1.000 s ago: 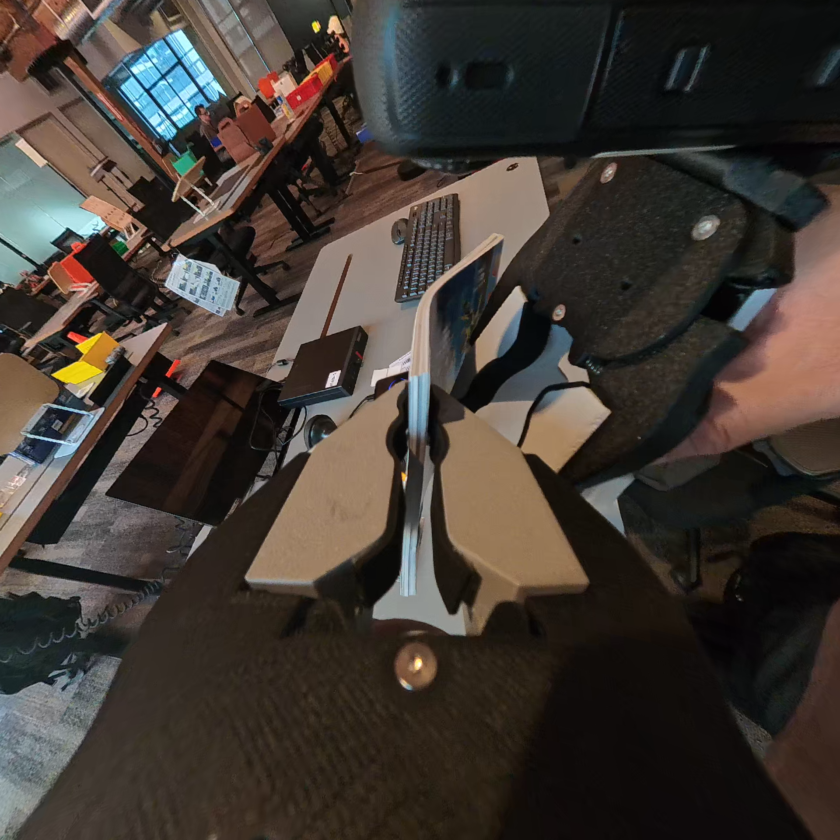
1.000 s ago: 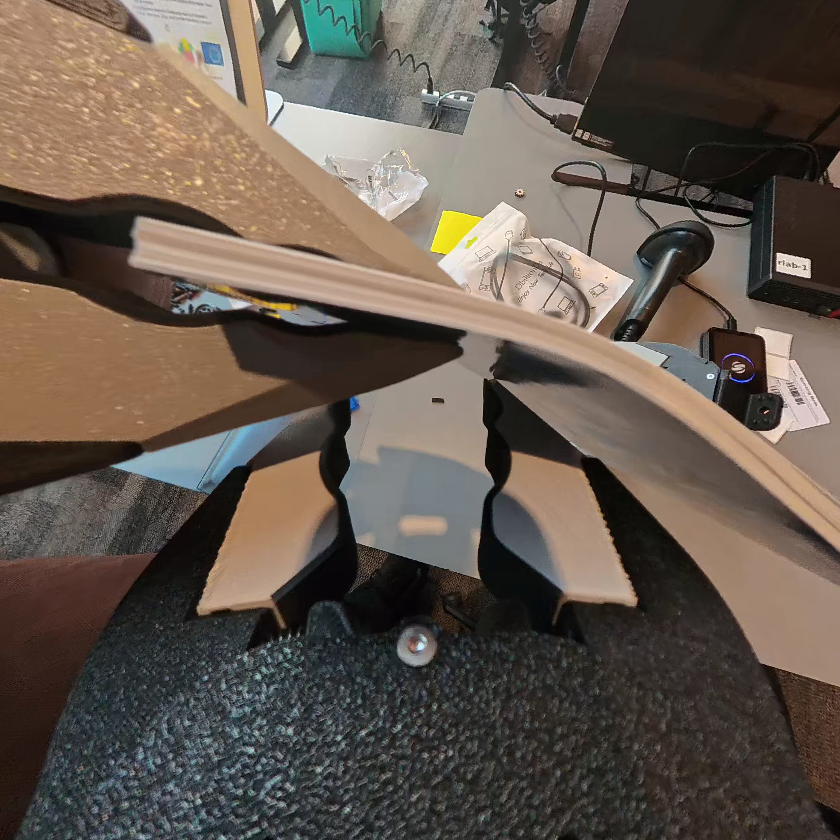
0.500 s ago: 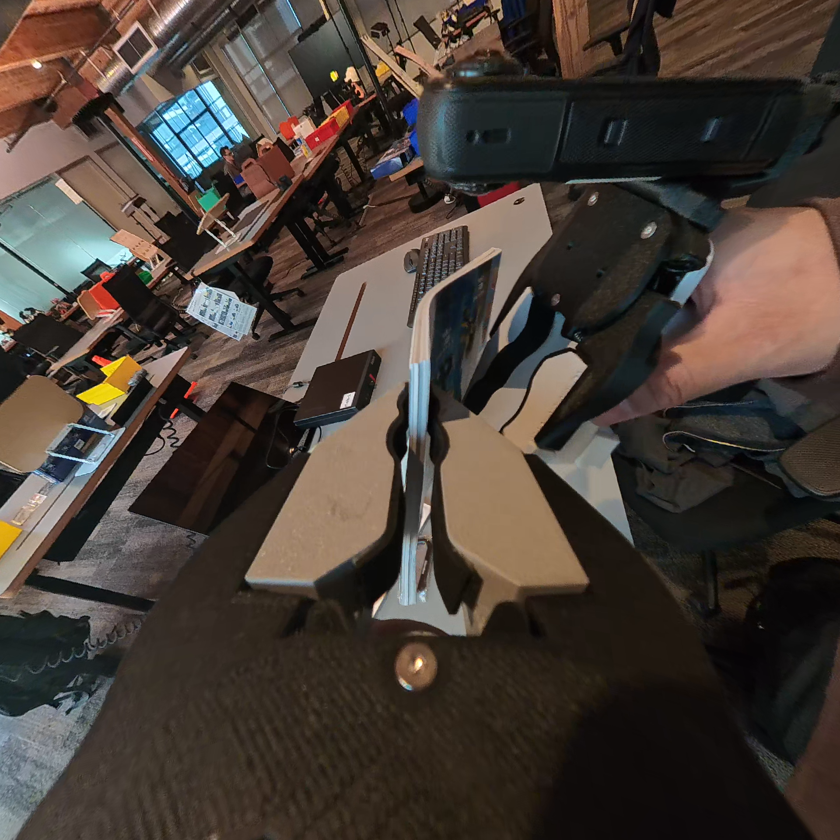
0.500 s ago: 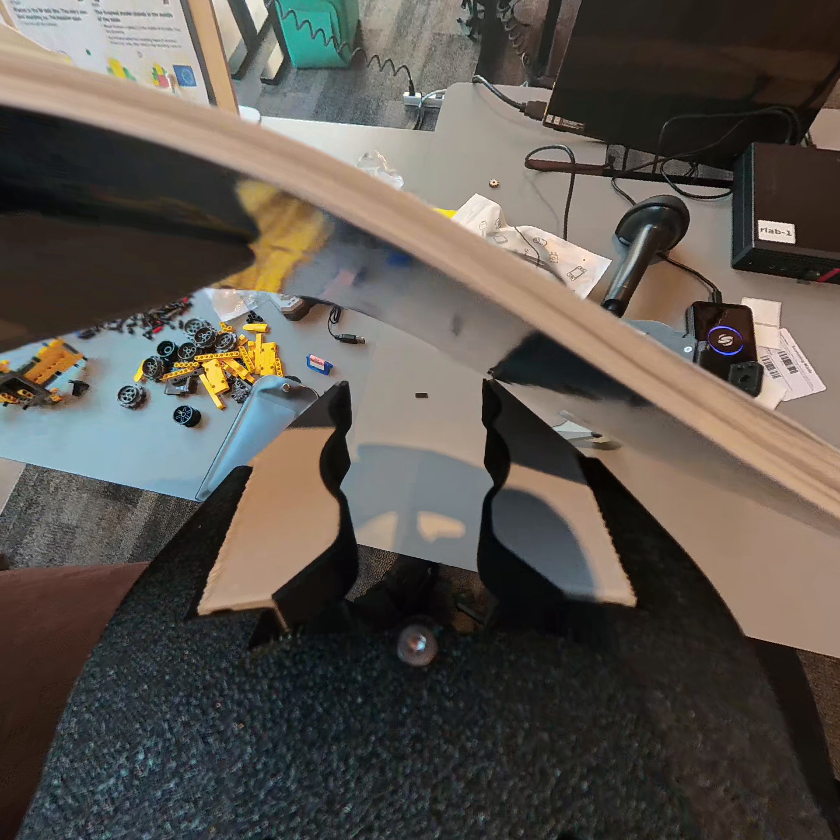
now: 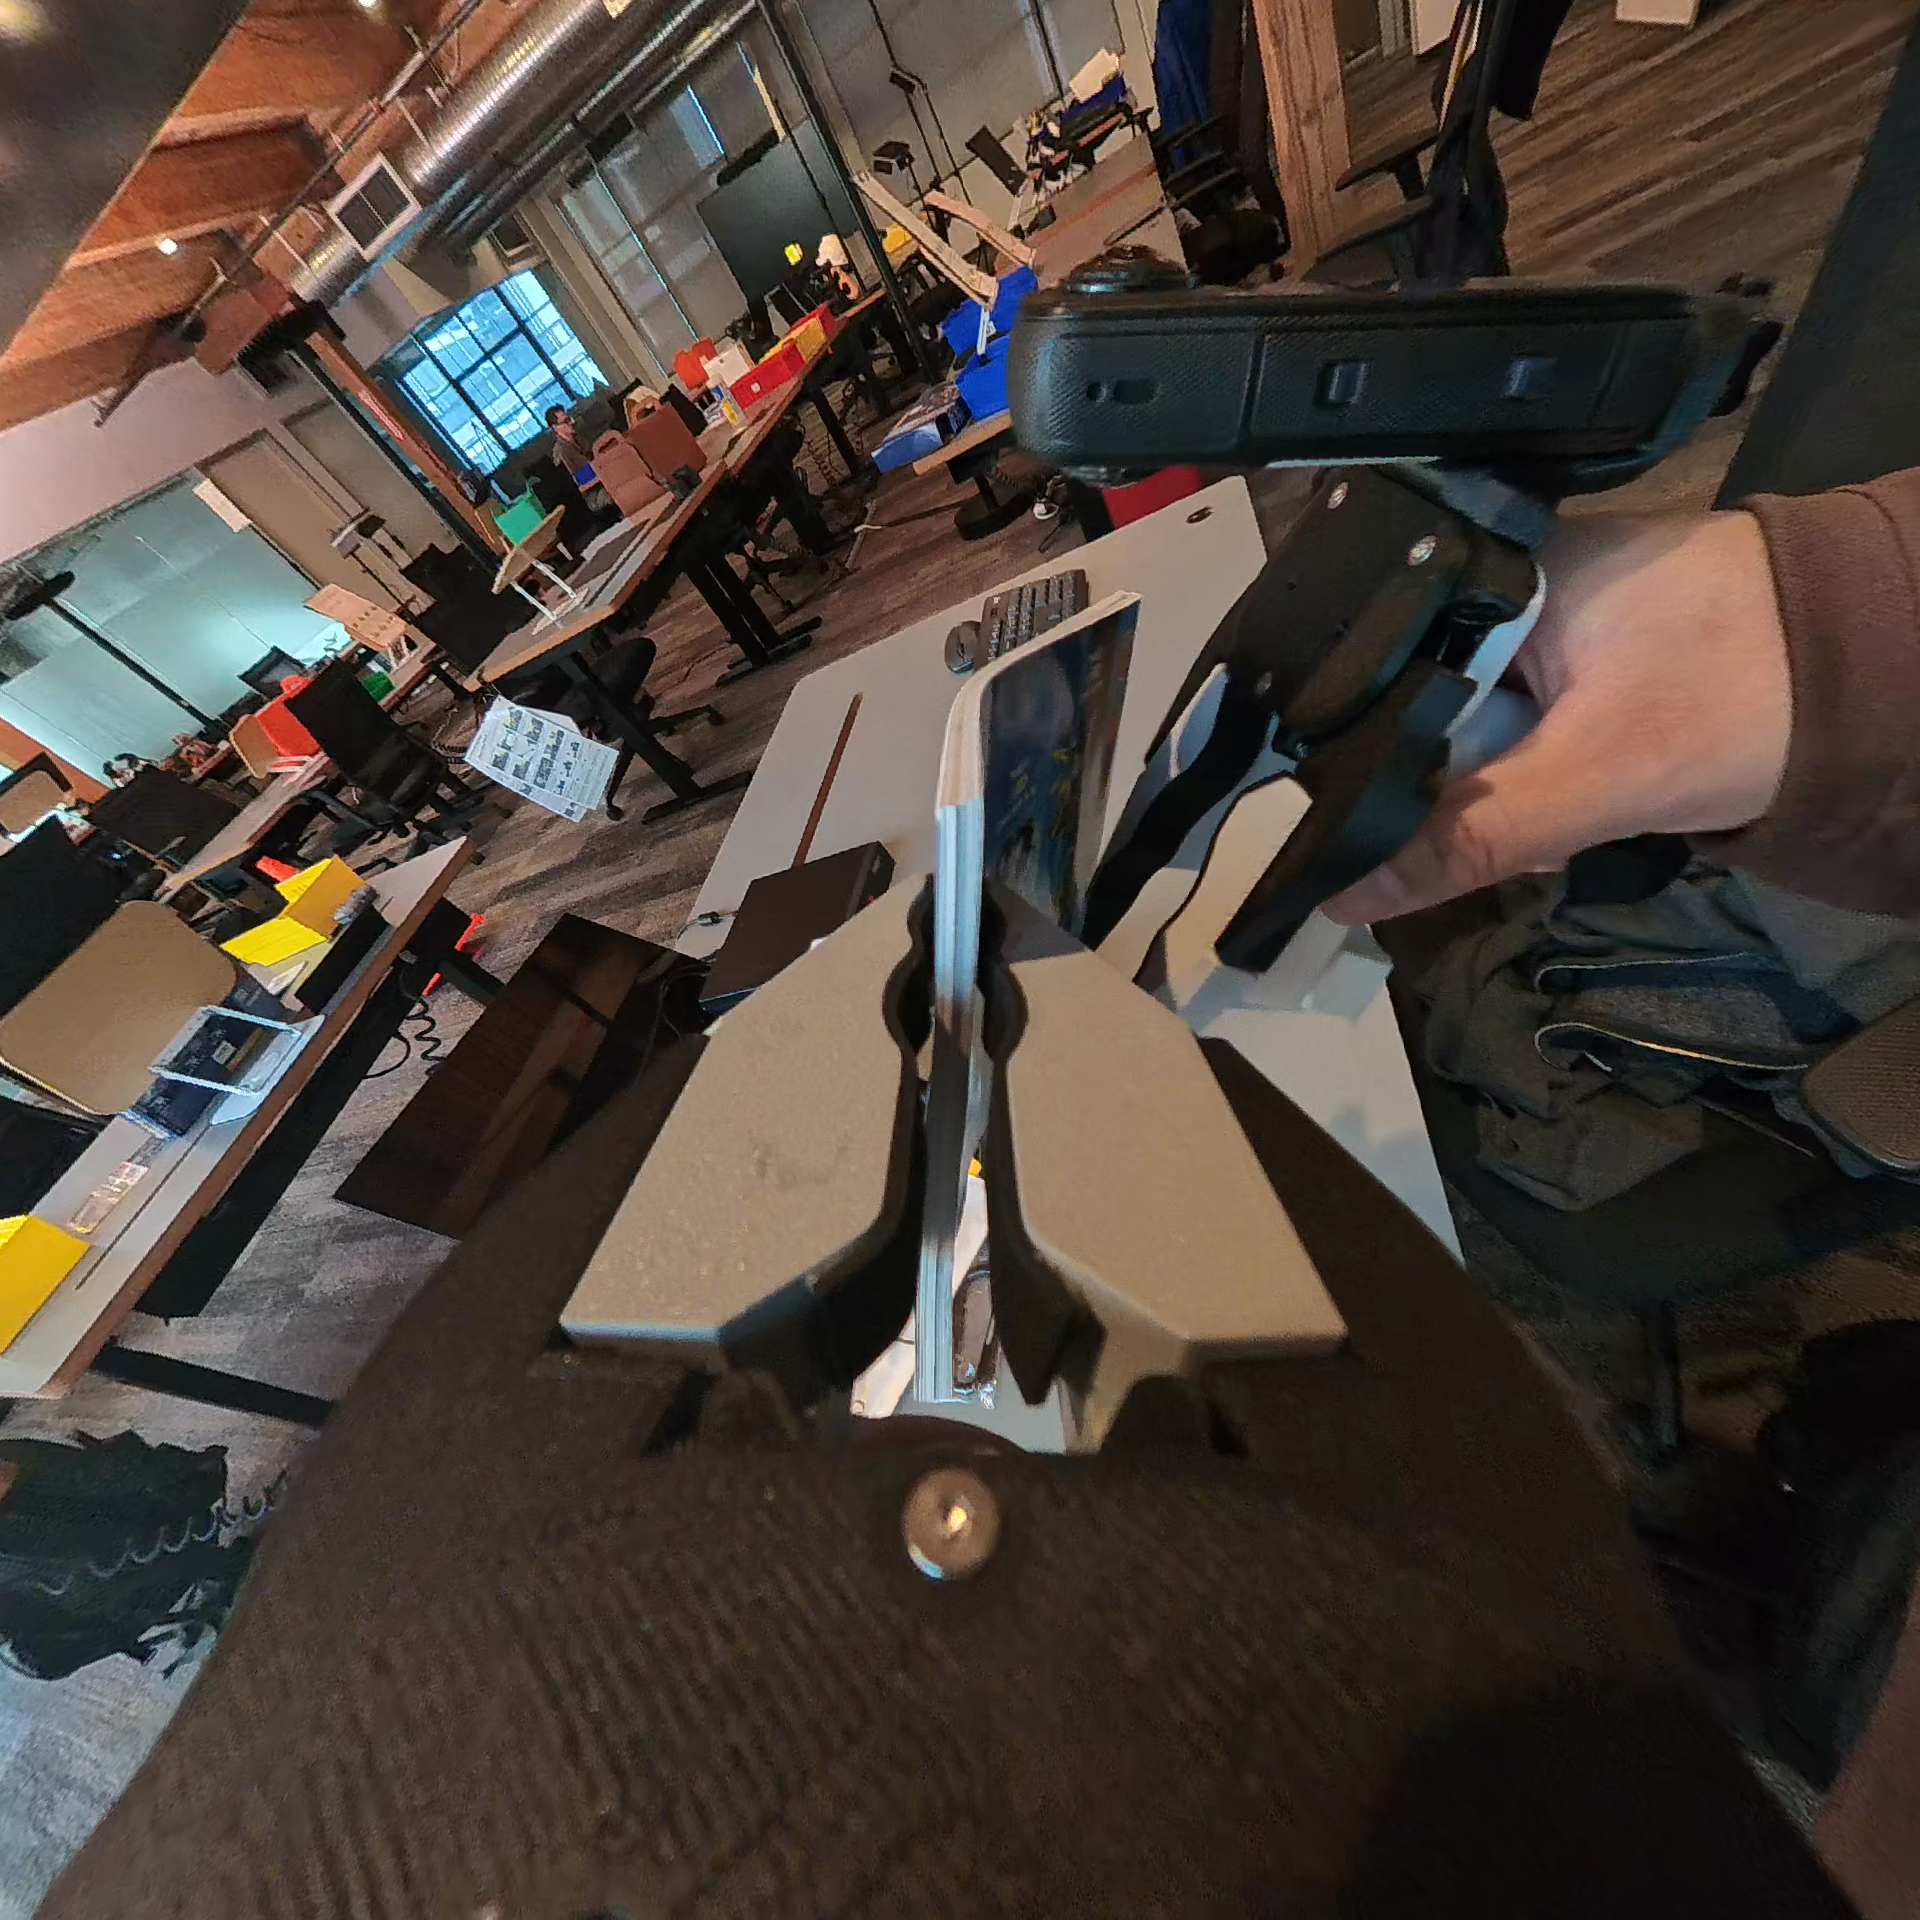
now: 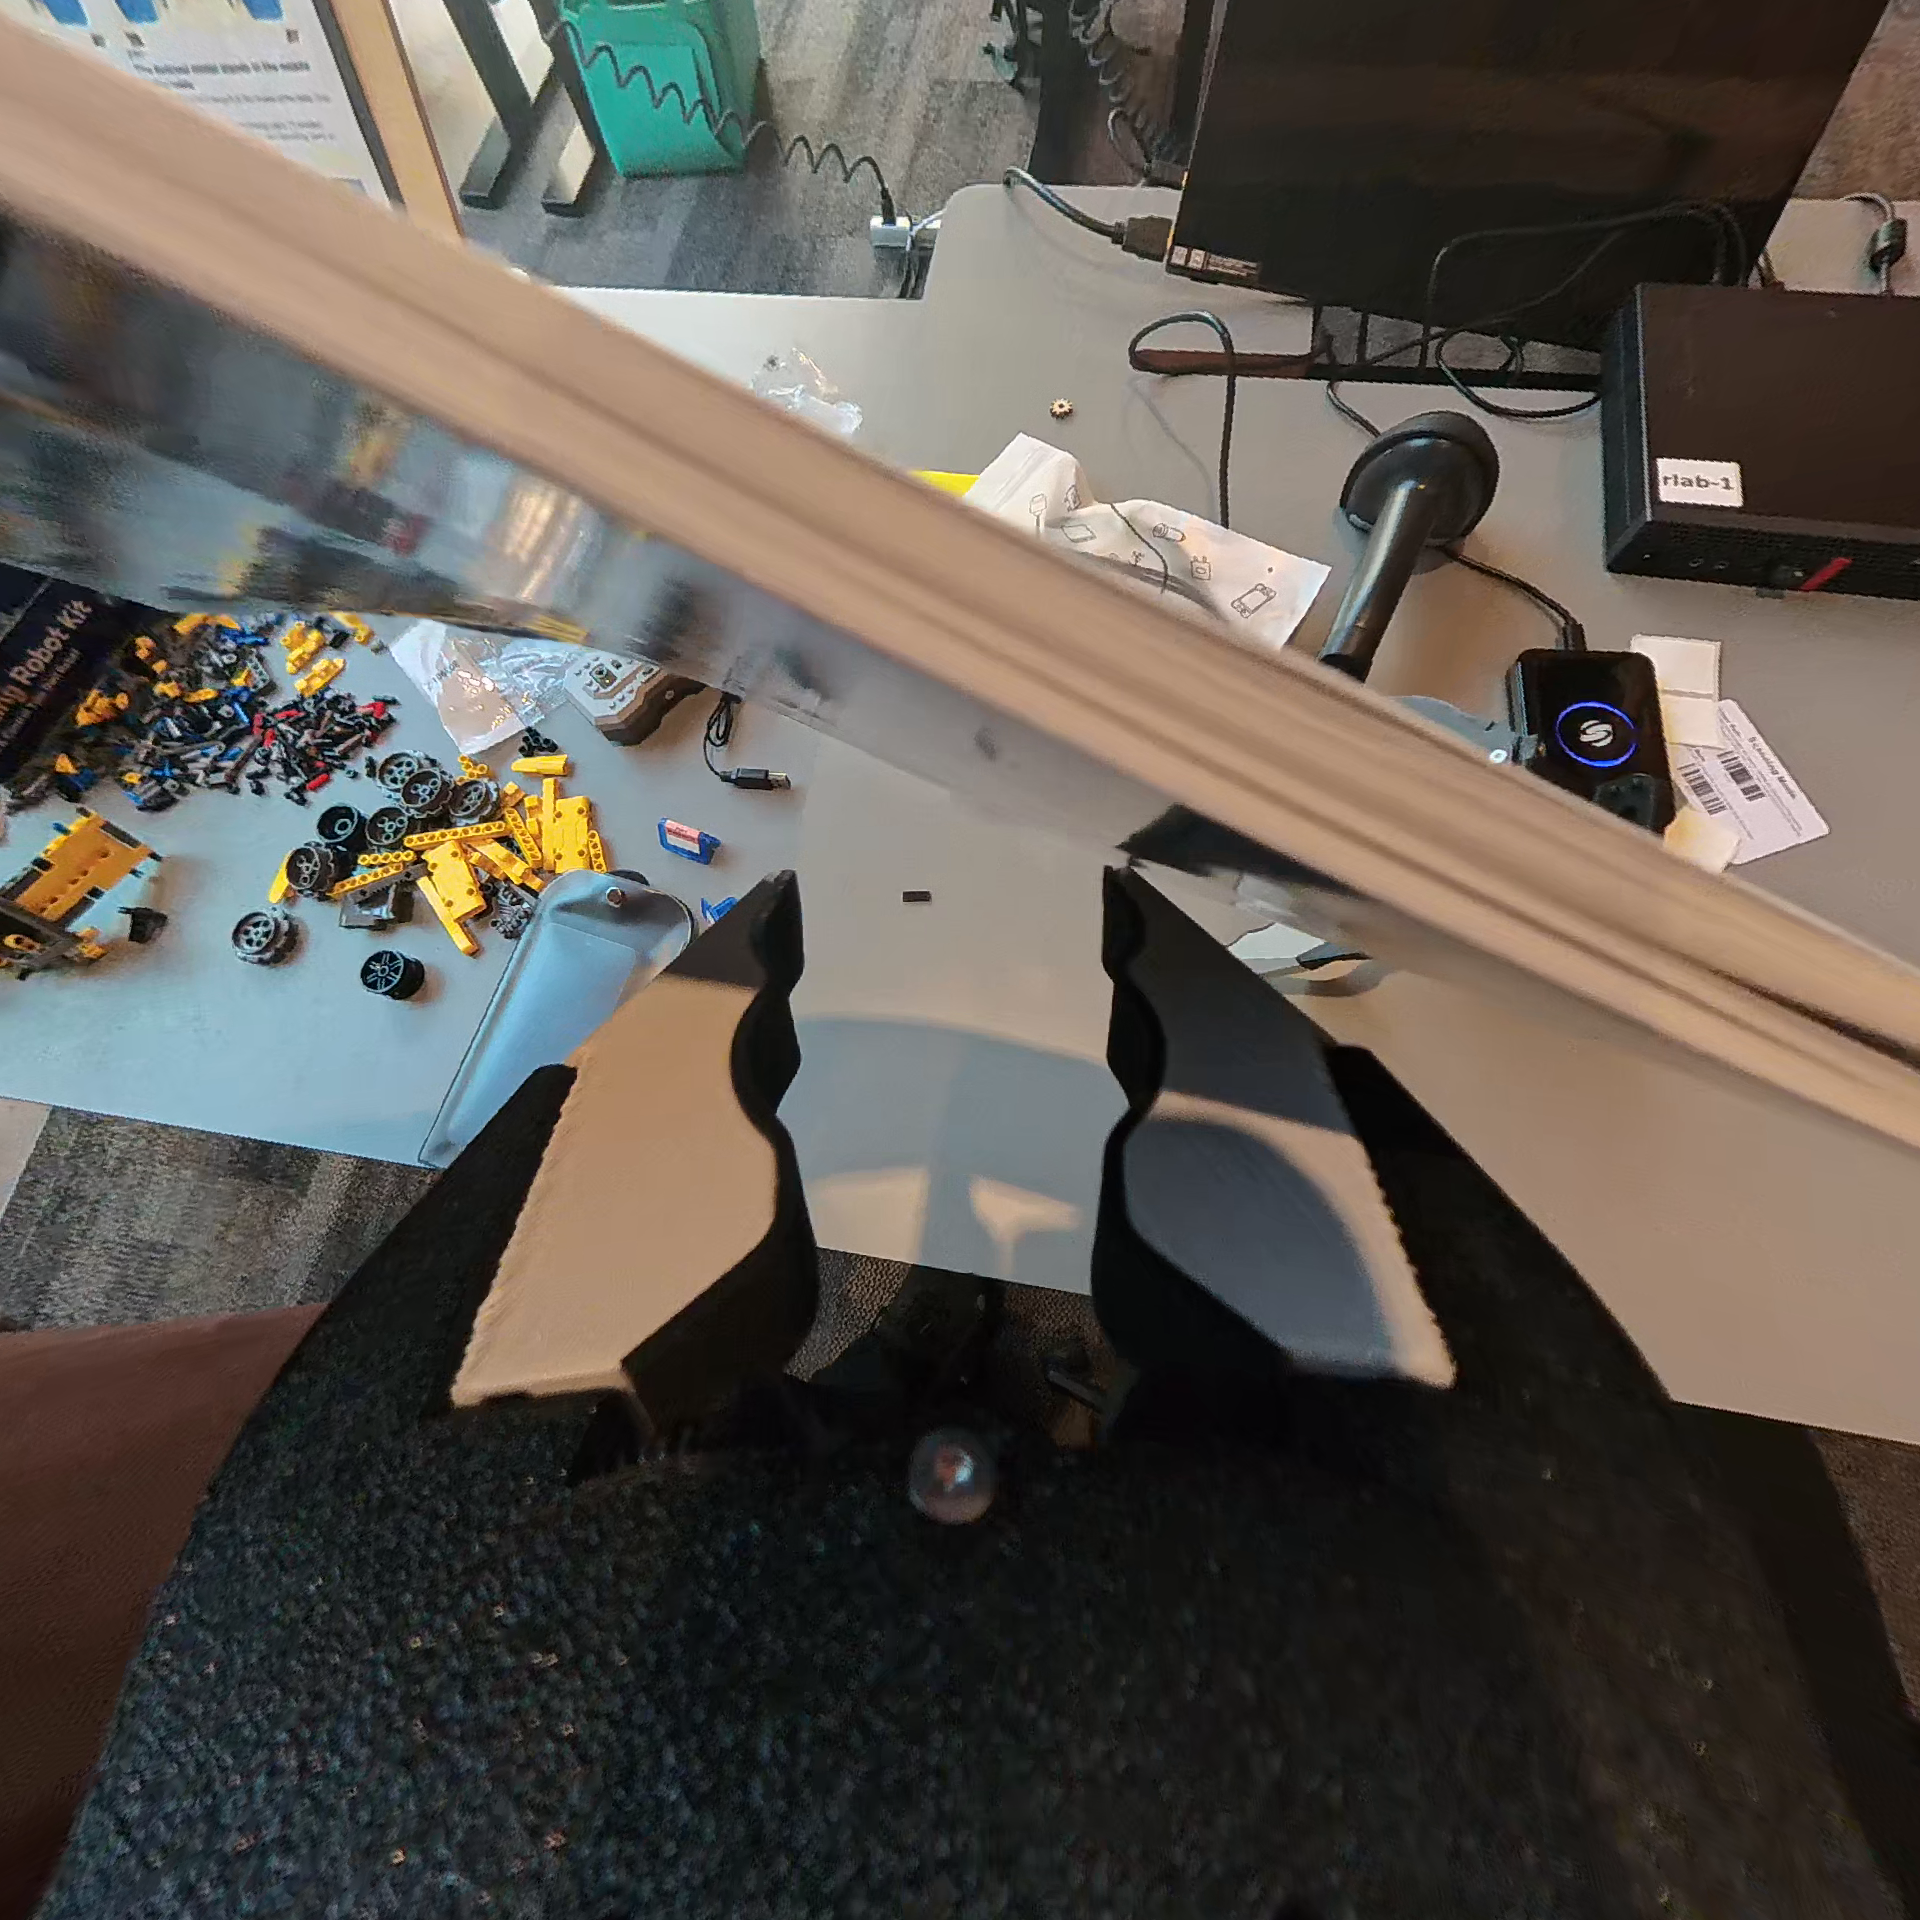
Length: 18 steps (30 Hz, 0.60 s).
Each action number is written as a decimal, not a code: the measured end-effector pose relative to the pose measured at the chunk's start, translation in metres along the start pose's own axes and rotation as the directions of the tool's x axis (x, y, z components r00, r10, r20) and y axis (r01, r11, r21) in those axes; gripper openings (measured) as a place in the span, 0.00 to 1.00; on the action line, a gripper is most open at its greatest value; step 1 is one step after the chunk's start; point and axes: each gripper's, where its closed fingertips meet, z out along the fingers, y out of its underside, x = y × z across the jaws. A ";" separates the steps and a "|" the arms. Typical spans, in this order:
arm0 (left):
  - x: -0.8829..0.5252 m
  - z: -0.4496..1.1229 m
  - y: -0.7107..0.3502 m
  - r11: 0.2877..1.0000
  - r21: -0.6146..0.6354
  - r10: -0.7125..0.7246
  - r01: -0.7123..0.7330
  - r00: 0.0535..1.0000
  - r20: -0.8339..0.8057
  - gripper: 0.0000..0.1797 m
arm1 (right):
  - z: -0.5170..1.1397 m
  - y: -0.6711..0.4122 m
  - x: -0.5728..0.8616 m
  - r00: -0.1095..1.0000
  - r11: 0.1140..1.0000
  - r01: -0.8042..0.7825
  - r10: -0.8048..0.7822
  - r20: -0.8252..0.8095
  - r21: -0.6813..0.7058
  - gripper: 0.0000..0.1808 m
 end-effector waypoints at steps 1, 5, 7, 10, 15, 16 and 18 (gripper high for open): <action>-0.001 -0.002 -0.001 1.000 0.004 -0.001 0.001 1.000 0.002 0.02 | -0.001 0.000 0.002 1.000 1.000 -0.002 0.002 -0.003 0.001 0.32; -0.003 -0.008 -0.002 1.000 0.014 0.003 -0.003 1.000 0.000 0.01 | -0.003 0.002 0.006 1.000 1.000 -0.014 0.014 -0.008 0.004 0.32; -0.005 -0.011 -0.002 1.000 0.017 0.011 -0.011 1.000 0.000 0.01 | -0.004 0.001 0.007 1.000 1.000 -0.018 0.018 -0.010 0.009 0.32; -0.008 -0.017 -0.002 0.999 0.030 0.011 -0.011 1.000 0.004 0.01 | -0.005 0.002 0.009 1.000 1.000 -0.025 0.025 -0.015 0.011 0.32; -0.012 -0.028 -0.002 0.999 0.034 0.012 -0.012 1.000 0.007 0.01 | -0.007 0.004 0.014 0.999 0.999 -0.035 0.035 -0.021 0.012 0.32; -0.013 -0.030 -0.002 0.999 0.036 0.011 -0.012 1.000 0.009 0.01 | -0.007 0.005 0.014 0.999 0.999 -0.037 0.037 -0.022 0.011 0.32; -0.015 -0.034 -0.002 0.999 0.040 0.013 -0.013 1.000 0.013 0.02 | -0.007 0.006 0.015 0.999 0.999 -0.041 0.041 -0.024 0.011 0.32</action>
